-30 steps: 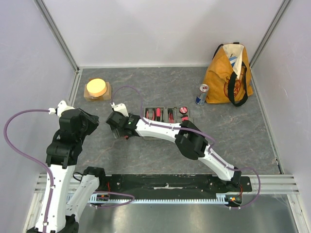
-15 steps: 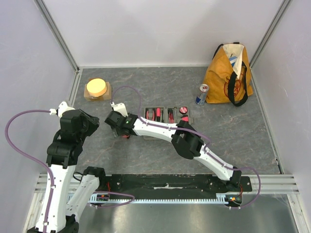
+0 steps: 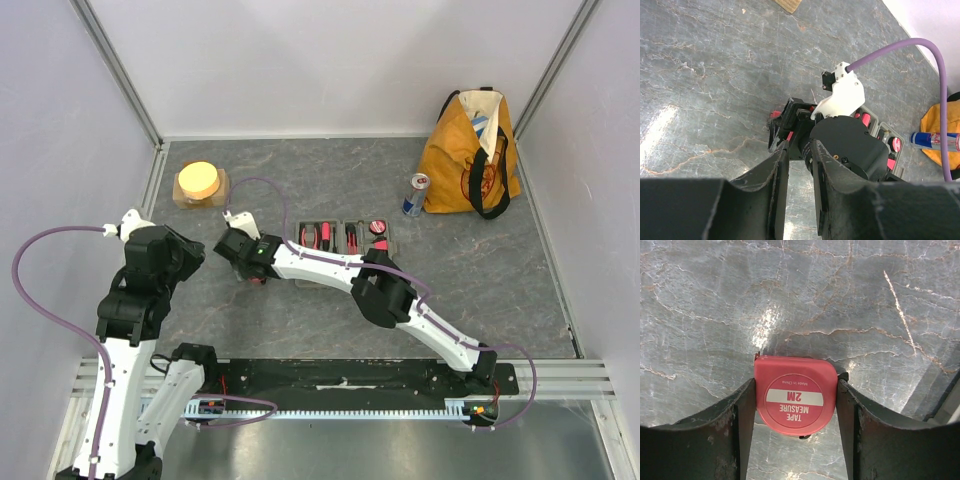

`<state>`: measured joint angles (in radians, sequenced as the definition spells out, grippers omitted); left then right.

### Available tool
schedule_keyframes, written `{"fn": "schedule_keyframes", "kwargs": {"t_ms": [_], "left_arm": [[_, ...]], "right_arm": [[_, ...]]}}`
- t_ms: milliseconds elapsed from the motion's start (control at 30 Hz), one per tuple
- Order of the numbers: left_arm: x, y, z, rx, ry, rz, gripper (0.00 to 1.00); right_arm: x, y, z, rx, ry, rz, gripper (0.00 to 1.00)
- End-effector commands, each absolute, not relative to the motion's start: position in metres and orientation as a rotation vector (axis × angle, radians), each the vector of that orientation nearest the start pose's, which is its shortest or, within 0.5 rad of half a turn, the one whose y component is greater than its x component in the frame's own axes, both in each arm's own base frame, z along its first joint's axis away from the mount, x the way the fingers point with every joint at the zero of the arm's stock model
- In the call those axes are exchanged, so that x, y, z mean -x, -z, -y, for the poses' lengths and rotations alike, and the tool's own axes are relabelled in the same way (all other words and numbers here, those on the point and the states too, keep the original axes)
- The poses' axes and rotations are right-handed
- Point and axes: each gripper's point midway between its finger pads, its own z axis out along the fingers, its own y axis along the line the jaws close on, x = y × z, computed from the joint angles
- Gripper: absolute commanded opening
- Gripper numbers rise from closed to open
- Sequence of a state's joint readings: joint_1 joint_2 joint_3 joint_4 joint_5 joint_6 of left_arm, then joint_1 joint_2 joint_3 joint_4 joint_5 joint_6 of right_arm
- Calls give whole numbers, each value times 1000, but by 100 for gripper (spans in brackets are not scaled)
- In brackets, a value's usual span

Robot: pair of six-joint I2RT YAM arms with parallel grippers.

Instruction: Pack the tool kit

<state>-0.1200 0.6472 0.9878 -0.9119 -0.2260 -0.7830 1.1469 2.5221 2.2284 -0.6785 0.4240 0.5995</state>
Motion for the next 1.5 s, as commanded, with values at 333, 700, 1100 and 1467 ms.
{"fn": "schedule_keyframes", "kwargs": {"t_ms": [333, 700, 1100, 1467], "left_arm": [[-224, -245, 24, 771, 324, -2013, 32], [-238, -213, 52, 712, 440, -2146, 32], [-251, -135, 103, 625, 699, -2399, 32], [-270, -97, 113, 657, 705, -2540, 31]], "right_arm": [[-358, -194, -497, 498, -407, -2111, 43], [-435, -189, -390, 465, -335, -2167, 45], [-422, -143, -302, 334, -254, -2316, 45], [-354, -115, -260, 292, -272, -2427, 44]]}}
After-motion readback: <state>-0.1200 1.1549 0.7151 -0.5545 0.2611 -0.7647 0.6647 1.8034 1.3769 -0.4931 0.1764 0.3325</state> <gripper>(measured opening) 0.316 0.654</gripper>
